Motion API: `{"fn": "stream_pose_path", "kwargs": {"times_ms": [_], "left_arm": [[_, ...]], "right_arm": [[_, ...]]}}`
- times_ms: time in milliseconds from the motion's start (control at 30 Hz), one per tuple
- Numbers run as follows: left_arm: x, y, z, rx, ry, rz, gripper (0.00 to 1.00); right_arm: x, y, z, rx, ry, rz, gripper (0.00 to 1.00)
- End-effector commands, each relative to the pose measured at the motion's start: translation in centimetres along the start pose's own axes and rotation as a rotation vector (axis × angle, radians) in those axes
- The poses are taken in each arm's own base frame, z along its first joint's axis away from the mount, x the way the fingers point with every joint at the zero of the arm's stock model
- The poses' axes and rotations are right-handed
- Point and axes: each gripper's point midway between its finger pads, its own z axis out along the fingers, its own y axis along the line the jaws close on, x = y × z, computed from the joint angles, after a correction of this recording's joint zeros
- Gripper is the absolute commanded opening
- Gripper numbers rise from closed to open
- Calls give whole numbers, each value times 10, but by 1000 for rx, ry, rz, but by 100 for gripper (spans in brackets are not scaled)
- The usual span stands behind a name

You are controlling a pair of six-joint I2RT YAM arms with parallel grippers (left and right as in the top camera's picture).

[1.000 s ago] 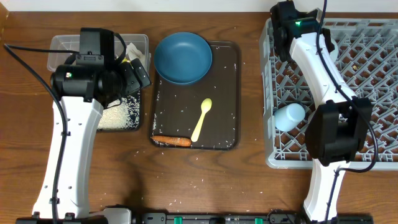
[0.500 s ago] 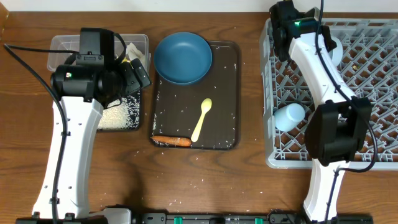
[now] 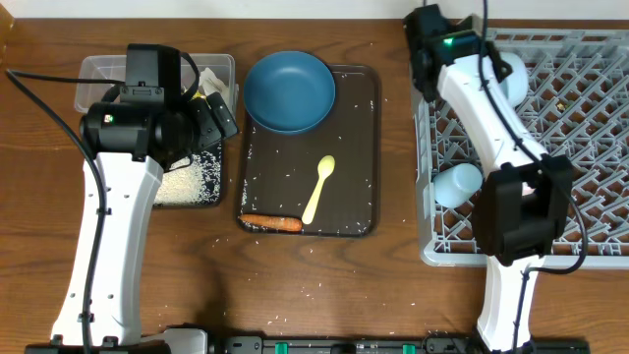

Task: Sort waste into correct bins and load items into the dishwasher rack
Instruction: 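Reach right gripper to blue plate rim and grasp it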

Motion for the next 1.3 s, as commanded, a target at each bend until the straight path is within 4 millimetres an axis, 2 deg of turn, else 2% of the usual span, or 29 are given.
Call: {"fn": "stream_pose_path", "kwargs": {"times_ms": [0, 33, 67, 133, 200, 233, 333, 433, 533, 633, 667, 767, 833, 867, 900, 967, 1100, 1200, 1267], "left_arm": [[0, 4, 3, -19, 5, -10, 100], [0, 4, 3, -19, 5, -10, 100], [0, 4, 3, -19, 5, -10, 100], [0, 4, 3, -19, 5, -10, 100], [0, 4, 3, -19, 5, -10, 100], [0, 4, 3, -19, 5, -10, 100], [0, 4, 3, -19, 5, -10, 100], [0, 4, 3, -19, 5, -10, 100], [0, 4, 3, -19, 5, -10, 100], [0, 4, 3, -19, 5, -10, 100], [0, 4, 3, -19, 5, -10, 100], [0, 4, 3, -19, 5, -10, 100], [0, 4, 3, -19, 5, -10, 100], [0, 4, 3, -19, 5, -10, 100], [0, 4, 3, -19, 5, -10, 100], [0, 4, 3, -19, 5, -10, 100], [0, 4, 3, -19, 5, -10, 99], [0, 4, 3, -19, 5, -10, 100], [0, 4, 3, -19, 5, -10, 100]], "right_arm": [[-2, 61, -26, -245, -34, -65, 24], [-3, 69, -32, -283, -41, -71, 33], [-3, 76, -37, -318, -47, -78, 37], [-3, 92, -49, -392, -59, -93, 43], [-3, 103, -58, -445, -67, -101, 50], [-3, 106, -60, -460, -69, -103, 51], [-4, 110, -63, -488, -71, -97, 54], [-6, 110, -65, -513, -70, -59, 63], [-17, 105, -75, -565, -100, -22, 72], [-34, 97, -102, -683, -164, 33, 82], [-40, 96, -116, -757, -192, 49, 88], [-59, 100, -167, -1005, -308, 55, 95], [-70, 106, -195, -1157, -374, 69, 87], [-76, 110, -205, -1214, -392, 90, 83], [-80, 116, -206, -1235, -384, 129, 81], [-87, 129, -200, -1246, -331, 235, 78], [-88, 174, -182, -1277, -191, 391, 71], [-82, 210, -173, -1289, -102, 443, 63], [-78, 233, -171, -1292, -65, 441, 62]]}}
